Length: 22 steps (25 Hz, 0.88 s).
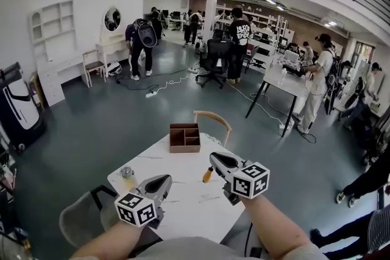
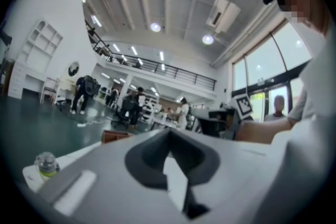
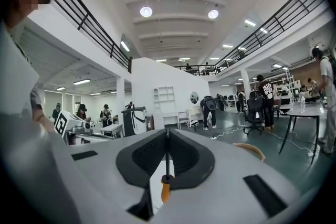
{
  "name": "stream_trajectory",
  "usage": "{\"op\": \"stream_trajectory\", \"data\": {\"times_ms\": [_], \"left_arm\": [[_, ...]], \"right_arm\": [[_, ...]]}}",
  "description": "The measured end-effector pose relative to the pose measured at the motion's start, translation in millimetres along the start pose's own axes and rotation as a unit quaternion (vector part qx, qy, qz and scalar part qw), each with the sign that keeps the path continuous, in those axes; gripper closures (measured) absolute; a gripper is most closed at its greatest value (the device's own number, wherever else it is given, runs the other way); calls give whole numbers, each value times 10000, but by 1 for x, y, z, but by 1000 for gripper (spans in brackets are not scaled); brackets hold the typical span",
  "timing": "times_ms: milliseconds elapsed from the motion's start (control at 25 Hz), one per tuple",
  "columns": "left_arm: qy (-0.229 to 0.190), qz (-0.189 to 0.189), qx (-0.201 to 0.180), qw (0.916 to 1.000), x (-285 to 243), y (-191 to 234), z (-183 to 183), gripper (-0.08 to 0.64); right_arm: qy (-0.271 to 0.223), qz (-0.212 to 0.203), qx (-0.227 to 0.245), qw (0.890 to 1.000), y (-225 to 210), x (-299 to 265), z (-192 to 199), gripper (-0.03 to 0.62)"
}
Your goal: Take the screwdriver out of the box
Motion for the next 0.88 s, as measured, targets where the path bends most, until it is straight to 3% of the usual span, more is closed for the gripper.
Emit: {"op": "stream_trajectory", "data": {"times_ms": [400,880], "left_arm": [[-31,-419,-191,9989,33,-29,8,555],[-163,-791,-64,9967,50,-61,25,555]], "right_arm": [[-208,-210,-74,9995,9,47,17,571],[-79,-463,-9,9989,14,91,25,572]]}}
Point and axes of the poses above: the fingertips, and each gripper's own axes: x backward along the fingers, y to its left, z out of its underside, the point moved 2 cm from there along x, backward along the fingers, and after that the axes turned 15 degrees about -z, right-handed, at the moved point
